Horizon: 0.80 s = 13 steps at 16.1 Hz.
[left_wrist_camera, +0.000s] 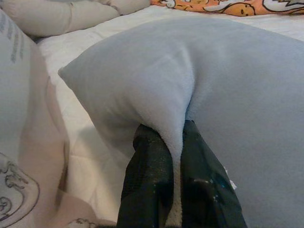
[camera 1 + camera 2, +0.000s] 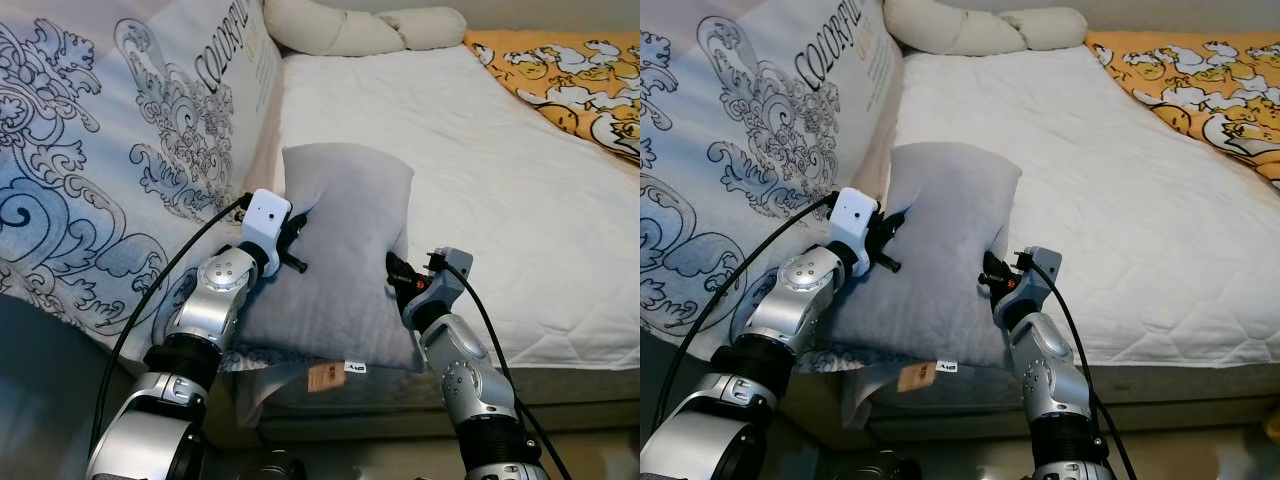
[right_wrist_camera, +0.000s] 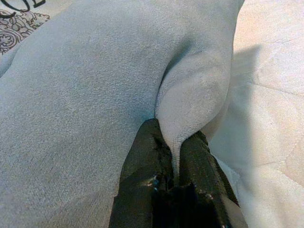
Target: Clean up the room
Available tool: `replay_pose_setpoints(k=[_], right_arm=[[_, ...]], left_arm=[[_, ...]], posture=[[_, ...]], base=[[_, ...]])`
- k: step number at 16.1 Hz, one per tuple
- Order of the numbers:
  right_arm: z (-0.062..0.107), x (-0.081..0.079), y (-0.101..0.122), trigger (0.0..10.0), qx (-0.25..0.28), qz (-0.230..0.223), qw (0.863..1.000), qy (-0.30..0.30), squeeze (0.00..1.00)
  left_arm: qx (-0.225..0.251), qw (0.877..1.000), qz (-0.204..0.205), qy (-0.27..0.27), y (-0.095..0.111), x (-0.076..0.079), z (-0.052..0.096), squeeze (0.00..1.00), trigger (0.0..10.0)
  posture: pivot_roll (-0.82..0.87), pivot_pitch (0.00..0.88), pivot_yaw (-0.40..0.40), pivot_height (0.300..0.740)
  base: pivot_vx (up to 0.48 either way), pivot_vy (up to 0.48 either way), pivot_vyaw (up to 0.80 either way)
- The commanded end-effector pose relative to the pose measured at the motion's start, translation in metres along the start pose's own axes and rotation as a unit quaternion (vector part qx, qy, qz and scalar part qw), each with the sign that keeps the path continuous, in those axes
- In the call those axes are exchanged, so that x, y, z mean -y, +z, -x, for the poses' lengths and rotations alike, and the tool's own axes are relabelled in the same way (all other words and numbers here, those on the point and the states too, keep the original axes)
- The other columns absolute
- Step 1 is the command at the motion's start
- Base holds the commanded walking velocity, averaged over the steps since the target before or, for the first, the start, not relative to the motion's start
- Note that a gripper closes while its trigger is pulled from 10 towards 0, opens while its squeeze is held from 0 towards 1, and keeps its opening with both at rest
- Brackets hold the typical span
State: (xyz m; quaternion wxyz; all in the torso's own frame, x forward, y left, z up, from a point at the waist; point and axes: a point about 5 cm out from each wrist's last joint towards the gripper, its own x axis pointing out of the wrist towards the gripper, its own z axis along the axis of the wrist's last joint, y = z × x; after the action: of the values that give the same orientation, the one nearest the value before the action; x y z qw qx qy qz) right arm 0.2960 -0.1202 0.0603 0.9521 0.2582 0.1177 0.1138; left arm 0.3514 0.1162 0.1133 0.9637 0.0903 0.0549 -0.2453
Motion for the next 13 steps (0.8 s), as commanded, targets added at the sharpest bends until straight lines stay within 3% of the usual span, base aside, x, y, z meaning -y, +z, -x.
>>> replay_pose_setpoints(k=[1,4,13], right_arm=[[-0.0004,-0.0024,0.0028,10.0,0.007,0.007,1.0,0.006,0.0],[-0.0008,-0.002,0.0029,10.0,0.004,0.008,1.0,0.006,0.0],[-0.0016,0.0012,0.0038,10.0,0.0,0.012,1.0,-0.004,0.0]], left_arm=[[0.019,1.0,-0.002,-0.008,0.0077,0.0021,-0.0017,0.0,10.0],[0.02,1.0,-0.001,-0.007,0.008,0.0026,-0.0024,0.0,10.0],[0.021,1.0,0.009,-0.007,0.0088,0.003,-0.0037,0.0,10.0]], posture=[[0.09,0.0,0.041,0.74],[0.09,0.0,0.041,0.74],[0.09,0.0,0.039,0.74]], base=[[0.0,0.0,0.0],[0.0,0.0,0.0],[0.29,0.0,0.0]])
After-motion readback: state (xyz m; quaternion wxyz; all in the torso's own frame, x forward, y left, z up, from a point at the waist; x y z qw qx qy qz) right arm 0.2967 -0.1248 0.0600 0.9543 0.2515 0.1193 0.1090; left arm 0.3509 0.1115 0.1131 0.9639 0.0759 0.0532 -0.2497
